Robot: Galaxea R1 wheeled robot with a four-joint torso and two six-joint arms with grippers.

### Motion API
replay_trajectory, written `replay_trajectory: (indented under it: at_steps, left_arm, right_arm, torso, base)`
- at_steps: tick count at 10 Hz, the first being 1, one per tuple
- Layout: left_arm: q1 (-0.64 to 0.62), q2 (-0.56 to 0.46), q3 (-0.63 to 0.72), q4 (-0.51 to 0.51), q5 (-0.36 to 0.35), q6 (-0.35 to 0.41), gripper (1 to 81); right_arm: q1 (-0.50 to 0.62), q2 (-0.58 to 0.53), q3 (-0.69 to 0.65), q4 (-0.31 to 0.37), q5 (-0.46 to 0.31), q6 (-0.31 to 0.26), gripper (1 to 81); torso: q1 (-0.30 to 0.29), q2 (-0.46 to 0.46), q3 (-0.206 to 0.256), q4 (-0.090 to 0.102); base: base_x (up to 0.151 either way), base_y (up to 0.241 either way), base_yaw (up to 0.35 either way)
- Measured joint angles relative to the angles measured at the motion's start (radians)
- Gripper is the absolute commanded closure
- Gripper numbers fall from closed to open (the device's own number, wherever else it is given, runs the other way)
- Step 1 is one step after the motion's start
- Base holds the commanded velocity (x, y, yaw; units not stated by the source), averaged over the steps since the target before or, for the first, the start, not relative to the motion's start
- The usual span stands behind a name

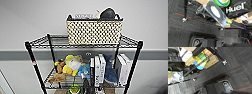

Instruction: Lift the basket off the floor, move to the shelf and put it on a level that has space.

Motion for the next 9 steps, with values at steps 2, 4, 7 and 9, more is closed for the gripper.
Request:
replay_trajectory:
  at_steps: [2,4,7,9]
  left_arm:
    - [0.09,0.076,-0.065,0.0,-0.029,0.033,1.0]
    - [0.153,0.144,-0.132,0.0,-0.068,0.081,1.0]
    - [0.229,0.227,-0.217,0.0,-0.112,0.132,1.0]
    - [0.269,0.261,-0.246,0.0,-0.129,0.157,1.0]
  right_arm:
    - [-0.074,0.071,-0.059,0.001,0.032,-0.035,1.0]
    - [-0.137,0.14,-0.15,0.002,0.065,-0.074,1.0]
    - [-0.23,0.234,-0.203,0.003,0.127,-0.122,1.0]
    - [-0.274,0.268,-0.254,0.002,0.169,-0.149,1.0]
  torso:
    - [0.0,0.0,0.0,0.0]
    - [0.0,0.0,0.0,0.0]
    - [0.0,0.0,0.001,0.0]
    - [-0.001,0.0,0.001,0.0]
  base:
    - [0.0,0.0,0.0]
    - [0.0,0.0,0.0]
    - [0.0,0.0,0.0]
    - [0.0,0.0,0.0]
